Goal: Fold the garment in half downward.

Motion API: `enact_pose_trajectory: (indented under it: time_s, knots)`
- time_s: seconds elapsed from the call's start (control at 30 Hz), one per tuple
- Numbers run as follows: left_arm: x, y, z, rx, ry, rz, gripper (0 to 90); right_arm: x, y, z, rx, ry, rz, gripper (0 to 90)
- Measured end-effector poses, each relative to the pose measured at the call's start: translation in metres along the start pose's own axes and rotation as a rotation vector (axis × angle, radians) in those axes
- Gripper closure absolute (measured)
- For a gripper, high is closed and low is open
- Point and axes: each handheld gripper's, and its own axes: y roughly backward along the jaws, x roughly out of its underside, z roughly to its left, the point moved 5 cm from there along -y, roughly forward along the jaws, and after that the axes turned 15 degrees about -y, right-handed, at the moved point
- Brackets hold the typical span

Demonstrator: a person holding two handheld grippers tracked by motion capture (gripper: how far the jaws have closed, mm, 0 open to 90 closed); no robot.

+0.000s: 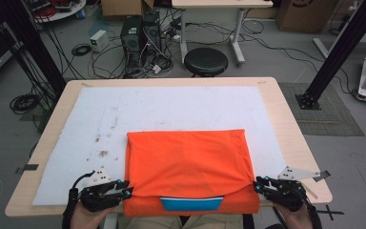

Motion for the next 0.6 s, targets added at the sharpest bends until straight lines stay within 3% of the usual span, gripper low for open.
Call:
enact_pose_trajectory:
  time_s: [0.07, 0.17, 0.33, 0.6]
  knots:
    - [-0.004, 0.003, 0.007, -0.030, 0.011, -0.023, 55.4, -0.008, 0.002, -0.004, 0.019, -0.035, -0.058, 48.5]
    - [-0.013, 0.006, 0.019, -0.084, 0.027, -0.061, 47.4, -0.023, 0.003, -0.012, 0.014, -0.092, -0.110, 38.9]
    - [-0.028, 0.002, 0.041, -0.150, 0.024, -0.080, 42.1, -0.045, -0.006, -0.023, 0.001, -0.124, -0.155, 35.6]
    - [-0.061, -0.013, 0.075, -0.232, 0.013, -0.068, 40.8, -0.073, -0.038, -0.037, 0.021, -0.124, -0.134, 34.5]
